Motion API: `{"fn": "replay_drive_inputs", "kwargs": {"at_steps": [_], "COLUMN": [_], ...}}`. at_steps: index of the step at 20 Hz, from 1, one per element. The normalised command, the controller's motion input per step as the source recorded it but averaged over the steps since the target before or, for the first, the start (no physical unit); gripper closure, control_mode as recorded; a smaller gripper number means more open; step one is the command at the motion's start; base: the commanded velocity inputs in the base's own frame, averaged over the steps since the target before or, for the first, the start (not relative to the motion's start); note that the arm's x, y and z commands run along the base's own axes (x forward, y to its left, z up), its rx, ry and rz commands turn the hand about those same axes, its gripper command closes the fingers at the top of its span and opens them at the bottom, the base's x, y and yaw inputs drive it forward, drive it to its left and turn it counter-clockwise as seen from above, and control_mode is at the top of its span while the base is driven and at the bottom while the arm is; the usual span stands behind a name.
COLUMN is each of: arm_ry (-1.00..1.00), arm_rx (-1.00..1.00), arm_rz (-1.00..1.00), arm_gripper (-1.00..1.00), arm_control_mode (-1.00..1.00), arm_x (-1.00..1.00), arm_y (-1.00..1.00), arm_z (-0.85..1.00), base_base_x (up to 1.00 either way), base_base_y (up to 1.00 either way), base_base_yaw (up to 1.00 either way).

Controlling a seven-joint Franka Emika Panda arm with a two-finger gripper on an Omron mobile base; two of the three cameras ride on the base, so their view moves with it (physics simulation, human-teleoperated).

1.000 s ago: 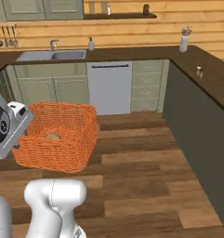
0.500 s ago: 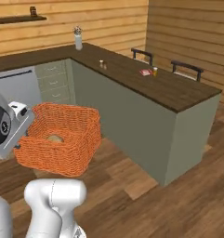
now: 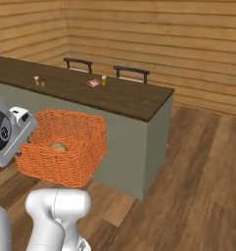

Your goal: Open the cabinet, pick up the bread from the cabinet and place it in the basket. Then move the basket to the dining counter.

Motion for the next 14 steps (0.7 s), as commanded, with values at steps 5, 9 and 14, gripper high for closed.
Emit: {"fn": "replay_drive_inputs", "kwargs": {"at_steps": [5,9,14], "arm_ry": [0.00,0.00,0.00], "arm_rx": [0.00,0.00,0.00], "arm_rz": [0.00,0.00,0.00], "arm_gripper": [1.00,1.00,1.00], "arm_control_mode": [1.00,1.00,1.00], "arm_x": [0.00,0.00,0.00], "arm_y": [0.00,0.00,0.00], "arm_z": [0.00,0.00,0.00], "base_base_x": [0.95,0.88,0.62], "base_base_y": [0.59,0.63,0.74], "base_base_yaw": [-0.66,-0.65,-0.51]}}
